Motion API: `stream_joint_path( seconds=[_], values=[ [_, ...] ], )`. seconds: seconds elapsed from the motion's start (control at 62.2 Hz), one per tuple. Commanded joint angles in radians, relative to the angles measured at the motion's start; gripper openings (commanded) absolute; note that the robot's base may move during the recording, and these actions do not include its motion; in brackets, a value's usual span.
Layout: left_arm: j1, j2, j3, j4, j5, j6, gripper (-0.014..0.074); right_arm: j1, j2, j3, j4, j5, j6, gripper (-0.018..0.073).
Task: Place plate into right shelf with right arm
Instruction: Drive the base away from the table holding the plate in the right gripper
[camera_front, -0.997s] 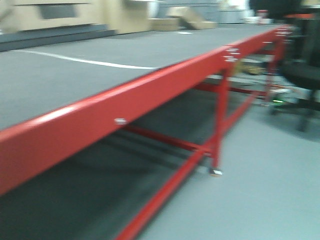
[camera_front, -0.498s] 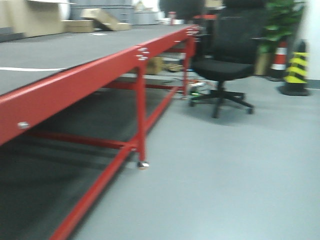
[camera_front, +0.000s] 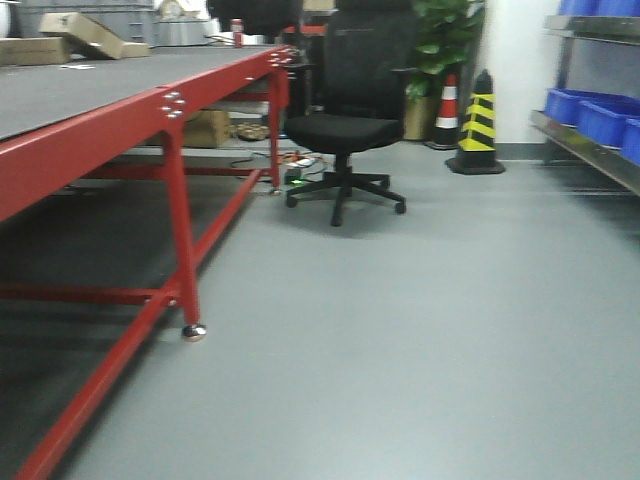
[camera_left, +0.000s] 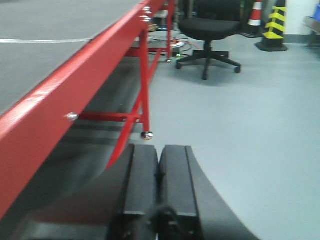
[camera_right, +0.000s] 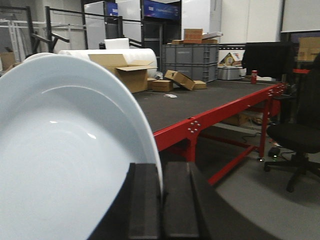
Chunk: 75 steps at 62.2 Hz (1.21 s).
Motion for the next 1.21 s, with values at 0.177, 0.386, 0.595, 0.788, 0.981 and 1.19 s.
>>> stream_joint_path(
  seconds=[0.177, 0.386, 0.595, 0.788, 0.981, 1.19],
  values=[
    [-0.003, -0.011, 0.007, -0.008, -0.083, -0.003, -0.0047, 0.002, 0.008, -0.027, -0.012, -0.095, -0.005, 0.0037],
    [-0.003, -0.011, 0.007, -0.008, -0.083, -0.003, -0.0047, 0.002, 0.008, -0.027, -0.012, -0.095, -0.005, 0.0037],
    [-0.003, -0.011, 0.007, -0.008, -0.083, -0.003, -0.0047, 0.002, 0.008, -0.027, -0.012, -0.095, -0.005, 0.0037],
    [-0.003, -0.011, 0.007, -0.008, -0.083, -0.003, -0.0047, 0.002, 0.008, -0.027, -0.012, -0.095, -0.005, 0.0037],
    [-0.003, -0.011, 0.007, -0.008, -0.083, -0.003, -0.0047, 0.002, 0.008, -0.027, -0.012, -0.095, -0.005, 0.0037],
    [-0.003, -0.011, 0.007, -0.008, -0.083, -0.003, -0.0047, 0.002, 0.008, -0.027, -0.012, -0.094, -0.005, 0.0037]
  ],
)
